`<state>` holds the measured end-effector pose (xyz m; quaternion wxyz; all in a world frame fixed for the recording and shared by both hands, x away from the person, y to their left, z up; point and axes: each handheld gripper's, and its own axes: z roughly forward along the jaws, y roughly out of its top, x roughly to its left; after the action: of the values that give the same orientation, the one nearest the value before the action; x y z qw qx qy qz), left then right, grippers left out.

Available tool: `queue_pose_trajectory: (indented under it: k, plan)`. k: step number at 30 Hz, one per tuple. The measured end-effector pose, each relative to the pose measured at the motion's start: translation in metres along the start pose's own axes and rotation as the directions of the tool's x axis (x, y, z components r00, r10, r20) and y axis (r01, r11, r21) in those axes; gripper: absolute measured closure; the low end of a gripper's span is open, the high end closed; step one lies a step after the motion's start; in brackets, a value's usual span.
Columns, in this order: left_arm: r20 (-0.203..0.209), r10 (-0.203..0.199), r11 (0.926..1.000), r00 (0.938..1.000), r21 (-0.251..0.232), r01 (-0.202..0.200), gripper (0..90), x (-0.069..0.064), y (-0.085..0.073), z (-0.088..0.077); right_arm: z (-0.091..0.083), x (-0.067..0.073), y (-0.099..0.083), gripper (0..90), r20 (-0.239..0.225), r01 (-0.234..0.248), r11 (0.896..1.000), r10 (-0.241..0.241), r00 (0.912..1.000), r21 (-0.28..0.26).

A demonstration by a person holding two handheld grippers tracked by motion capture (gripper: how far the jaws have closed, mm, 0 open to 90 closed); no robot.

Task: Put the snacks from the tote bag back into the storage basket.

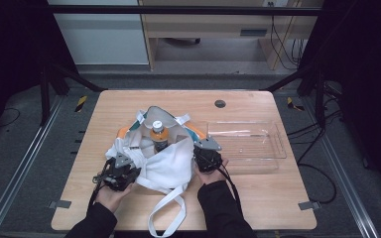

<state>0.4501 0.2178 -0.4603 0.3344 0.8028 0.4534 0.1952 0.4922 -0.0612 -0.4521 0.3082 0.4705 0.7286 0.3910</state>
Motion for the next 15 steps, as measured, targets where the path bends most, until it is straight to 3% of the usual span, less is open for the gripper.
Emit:
queue_pose_trajectory:
  k: [15]
  plan:
    - [-0.004,0.017,0.9998,0.9998,0.007,-0.017,87.1,-0.001,0.000,0.000,0.012,0.004,-0.010,84.6,0.052,0.032,0.998,-0.034,0.9981,0.045]
